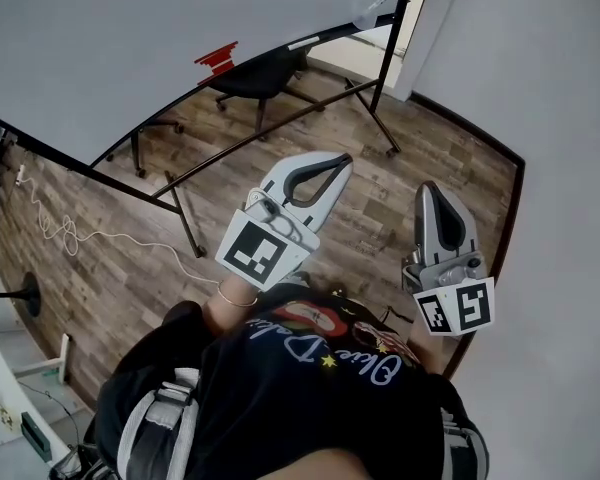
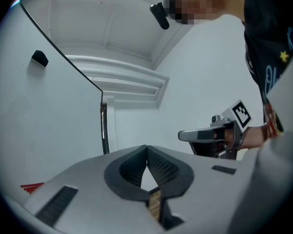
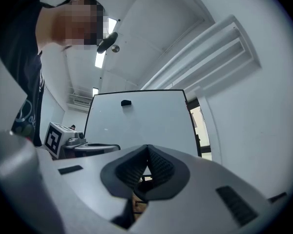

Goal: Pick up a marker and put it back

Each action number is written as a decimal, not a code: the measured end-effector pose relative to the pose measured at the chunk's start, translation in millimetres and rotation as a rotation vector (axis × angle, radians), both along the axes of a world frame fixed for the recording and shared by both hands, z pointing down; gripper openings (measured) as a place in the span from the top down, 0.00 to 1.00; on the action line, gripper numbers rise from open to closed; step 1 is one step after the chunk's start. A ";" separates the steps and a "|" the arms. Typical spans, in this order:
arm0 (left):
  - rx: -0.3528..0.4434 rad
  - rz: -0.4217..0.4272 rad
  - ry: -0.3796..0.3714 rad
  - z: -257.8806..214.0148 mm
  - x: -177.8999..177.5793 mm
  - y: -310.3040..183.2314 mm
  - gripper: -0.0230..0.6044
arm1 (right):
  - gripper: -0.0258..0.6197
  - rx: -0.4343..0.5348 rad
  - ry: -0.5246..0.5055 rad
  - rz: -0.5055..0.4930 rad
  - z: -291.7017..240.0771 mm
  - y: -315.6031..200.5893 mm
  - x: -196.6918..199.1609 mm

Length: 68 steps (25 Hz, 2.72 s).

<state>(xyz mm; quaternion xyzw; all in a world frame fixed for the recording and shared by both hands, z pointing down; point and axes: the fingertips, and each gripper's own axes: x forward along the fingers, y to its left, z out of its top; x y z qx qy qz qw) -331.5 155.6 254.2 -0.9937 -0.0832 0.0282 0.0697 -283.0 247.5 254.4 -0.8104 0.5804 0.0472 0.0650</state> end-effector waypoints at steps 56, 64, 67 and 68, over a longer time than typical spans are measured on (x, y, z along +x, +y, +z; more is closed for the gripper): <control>-0.015 -0.077 0.036 9.5 158.9 -34.6 0.96 | 0.96 -0.028 0.024 -0.037 19.8 -28.7 161.7; -0.034 -0.117 0.019 13.3 194.4 -91.4 0.96 | 0.96 -0.026 0.017 -0.070 19.9 -87.1 203.5; -0.038 -0.115 0.018 14.6 210.3 -107.6 0.96 | 0.96 -0.033 0.016 -0.073 19.5 -105.3 221.2; -0.040 -0.115 0.017 15.5 215.0 -113.4 0.96 | 0.96 -0.033 0.016 -0.075 19.6 -111.7 226.5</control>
